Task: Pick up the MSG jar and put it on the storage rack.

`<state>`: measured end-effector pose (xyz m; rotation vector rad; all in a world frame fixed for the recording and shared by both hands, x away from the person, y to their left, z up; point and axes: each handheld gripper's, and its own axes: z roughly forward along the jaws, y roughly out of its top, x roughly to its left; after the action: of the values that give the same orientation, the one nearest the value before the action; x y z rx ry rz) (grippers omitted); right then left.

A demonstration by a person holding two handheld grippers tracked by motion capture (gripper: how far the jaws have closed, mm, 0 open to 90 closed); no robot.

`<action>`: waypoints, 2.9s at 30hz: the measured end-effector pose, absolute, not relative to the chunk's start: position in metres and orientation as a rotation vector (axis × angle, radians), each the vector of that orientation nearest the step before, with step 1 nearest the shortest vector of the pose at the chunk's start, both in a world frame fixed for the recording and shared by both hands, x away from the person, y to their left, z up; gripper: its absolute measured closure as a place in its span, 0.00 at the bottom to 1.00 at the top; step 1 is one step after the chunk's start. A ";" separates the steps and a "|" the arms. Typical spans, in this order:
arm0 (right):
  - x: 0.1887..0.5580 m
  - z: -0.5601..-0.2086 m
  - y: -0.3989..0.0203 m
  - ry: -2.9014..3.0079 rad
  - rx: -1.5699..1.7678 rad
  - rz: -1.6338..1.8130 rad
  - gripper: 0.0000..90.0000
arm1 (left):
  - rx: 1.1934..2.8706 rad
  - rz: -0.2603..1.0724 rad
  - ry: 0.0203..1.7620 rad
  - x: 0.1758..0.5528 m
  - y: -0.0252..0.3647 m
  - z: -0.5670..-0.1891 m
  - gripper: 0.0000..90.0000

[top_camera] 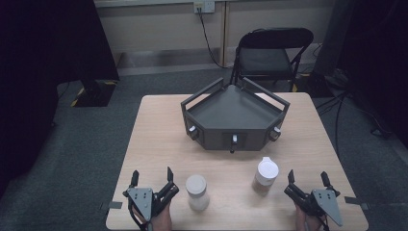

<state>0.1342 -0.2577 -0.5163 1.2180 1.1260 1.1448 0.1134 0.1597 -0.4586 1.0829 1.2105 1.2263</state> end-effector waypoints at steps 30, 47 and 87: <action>0.134 -0.517 -0.258 1.127 1.215 1.145 0.00 | 1.385 0.996 1.007 0.089 0.128 -0.465 0.08; 0.134 -0.517 -0.258 1.127 1.213 1.145 0.00 | 1.409 0.899 1.031 0.102 0.140 -0.473 0.37; 0.134 -0.517 -0.257 1.126 1.211 1.144 0.00 | 1.444 0.797 0.836 0.129 0.161 -0.445 0.38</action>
<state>0.1338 -0.2573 -0.5170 1.2114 1.1256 1.1435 0.1289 0.1612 -0.4454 1.4435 0.8361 0.7966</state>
